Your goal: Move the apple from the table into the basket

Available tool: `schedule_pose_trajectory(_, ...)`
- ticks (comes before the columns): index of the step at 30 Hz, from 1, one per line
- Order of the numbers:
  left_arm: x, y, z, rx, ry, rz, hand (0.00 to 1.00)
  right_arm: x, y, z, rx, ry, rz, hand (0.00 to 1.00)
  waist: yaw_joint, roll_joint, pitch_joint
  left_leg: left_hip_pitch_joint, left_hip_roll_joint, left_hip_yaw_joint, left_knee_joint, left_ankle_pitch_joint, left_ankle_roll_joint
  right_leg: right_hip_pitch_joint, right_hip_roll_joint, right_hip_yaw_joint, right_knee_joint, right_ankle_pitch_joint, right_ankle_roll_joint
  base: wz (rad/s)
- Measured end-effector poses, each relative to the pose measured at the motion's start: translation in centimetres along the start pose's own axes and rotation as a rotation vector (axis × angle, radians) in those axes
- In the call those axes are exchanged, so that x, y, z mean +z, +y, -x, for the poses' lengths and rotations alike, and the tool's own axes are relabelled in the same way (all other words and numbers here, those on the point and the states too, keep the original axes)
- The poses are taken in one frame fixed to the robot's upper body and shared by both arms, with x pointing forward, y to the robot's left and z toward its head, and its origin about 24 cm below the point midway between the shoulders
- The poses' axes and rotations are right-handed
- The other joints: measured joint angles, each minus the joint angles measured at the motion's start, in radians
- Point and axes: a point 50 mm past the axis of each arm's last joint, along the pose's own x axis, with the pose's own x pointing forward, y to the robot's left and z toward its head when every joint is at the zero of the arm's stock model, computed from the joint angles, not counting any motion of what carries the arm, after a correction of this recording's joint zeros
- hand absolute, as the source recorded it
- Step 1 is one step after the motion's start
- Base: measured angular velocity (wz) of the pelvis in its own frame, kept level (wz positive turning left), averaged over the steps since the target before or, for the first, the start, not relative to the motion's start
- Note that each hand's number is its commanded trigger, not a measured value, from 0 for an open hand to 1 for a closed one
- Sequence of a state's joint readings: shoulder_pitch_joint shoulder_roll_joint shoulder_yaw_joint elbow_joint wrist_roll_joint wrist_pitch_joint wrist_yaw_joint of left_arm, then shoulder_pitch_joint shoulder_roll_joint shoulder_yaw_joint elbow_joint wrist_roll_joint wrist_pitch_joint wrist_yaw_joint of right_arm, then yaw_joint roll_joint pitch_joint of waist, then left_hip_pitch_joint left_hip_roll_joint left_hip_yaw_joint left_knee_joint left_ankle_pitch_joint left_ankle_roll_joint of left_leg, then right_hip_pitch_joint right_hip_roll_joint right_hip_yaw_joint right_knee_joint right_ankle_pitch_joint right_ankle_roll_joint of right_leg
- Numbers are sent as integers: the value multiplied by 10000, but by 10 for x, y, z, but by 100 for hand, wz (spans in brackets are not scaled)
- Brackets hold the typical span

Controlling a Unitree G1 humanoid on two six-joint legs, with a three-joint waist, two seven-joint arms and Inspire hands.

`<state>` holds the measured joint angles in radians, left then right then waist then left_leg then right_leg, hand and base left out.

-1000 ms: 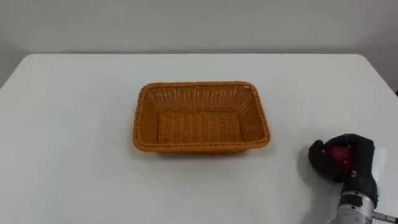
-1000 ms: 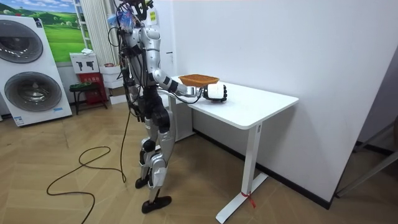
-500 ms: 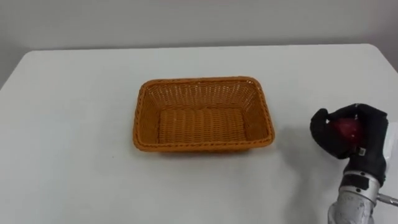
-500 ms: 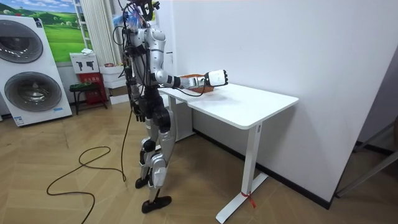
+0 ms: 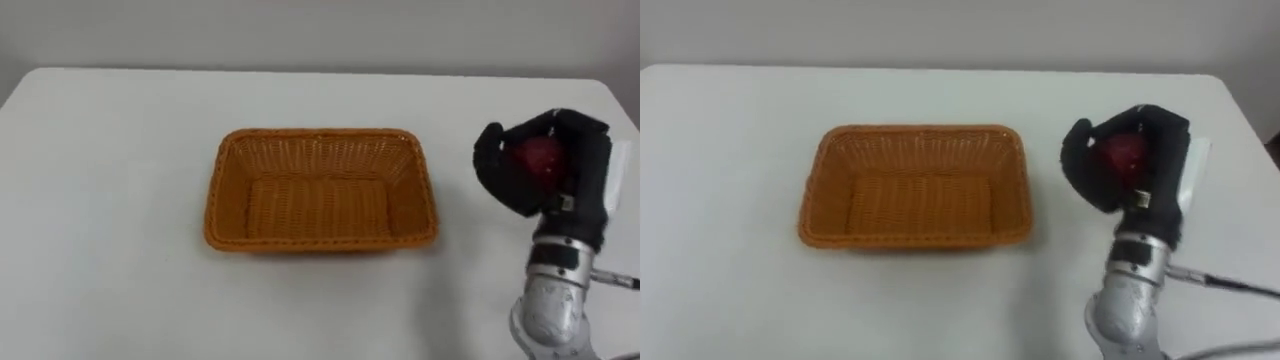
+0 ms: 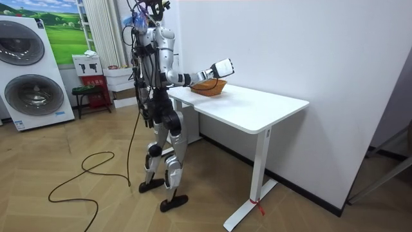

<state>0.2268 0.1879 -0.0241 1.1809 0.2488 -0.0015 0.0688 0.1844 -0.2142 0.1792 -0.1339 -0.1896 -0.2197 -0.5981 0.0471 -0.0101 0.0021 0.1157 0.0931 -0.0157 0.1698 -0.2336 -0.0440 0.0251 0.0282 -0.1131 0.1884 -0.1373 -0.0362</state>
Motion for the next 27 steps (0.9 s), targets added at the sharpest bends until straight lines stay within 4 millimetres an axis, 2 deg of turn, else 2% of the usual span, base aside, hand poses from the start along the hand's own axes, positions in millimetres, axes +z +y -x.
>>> schedule_pose_trajectory(2, 11, 0, -1, 32, -318, -202, 0, 1, 5, 1, 376, -89, 14, 100, -9, 22, 22, 5, 18, 470, -72, 69, -36, 55, -10, 8, -36, -3, 5, 39)
schedule_pose_trajectory(3, 13, -1, -2, 9, -383, -360, 0, 3, 11, 3, 794, -103, -73, 100, 58, 9, 15, 34, 3, 507, -99, 81, -36, 64, 30, -42, -50, -17, 28, 26)
schedule_pose_trajectory(7, 11, -5, -2, -175, -114, -747, 0, 5, 27, 11, 2105, -82, -313, 100, 261, -83, -3, -22, -79, 519, -101, 80, -35, 67, -21, -199, -44, -27, 47, 12)
schedule_pose_trajectory(9, 14, -5, -2, -280, -90, -785, 0, 7, 32, 13, 2603, -94, -393, 100, 425, -146, -22, -117, -172, 562, -77, 77, -21, 22, -124, -236, -32, -88, 143, 12)
schedule_pose_trajectory(15, 14, -5, -2, -340, -85, -785, 0, 9, 43, 18, 3697, -118, -537, 100, 677, -133, -35, -296, -213, 557, -21, 102, 47, -68, -161, -251, 12, -85, 153, 6)
schedule_pose_trajectory(16, 14, -6, -2, -358, -82, -785, 0, 9, 44, 19, 3800, -117, -555, 57, 681, -121, -36, -297, -211, 556, -12, 102, 47, -66, -160, -252, 14, -82, 151, 0)
schedule_pose_trajectory(17, 14, -6, -2, -388, -79, -783, 0, 9, 45, 20, 3990, -120, -578, 1, 685, -99, -37, -296, -210, 555, -9, 107, 50, -66, -161, -252, 17, -78, 148, 0)
schedule_pose_trajectory(25, 17, -5, -2, -481, -204, -782, 0, 8, 54, 27, 4881, 81, -466, 0, 691, -76, -33, -286, -211, 563, 14, 116, 63, -63, -165, -256, -5, -72, 147, 0)
schedule_pose_trajectory(27, 19, -5, -3, -466, -253, -787, 0, 8, 55, 28, 4992, 113, -454, 0, 690, -98, -10, -286, -210, 563, -7, 116, 63, -65, -169, -263, -20, -76, 153, 0)
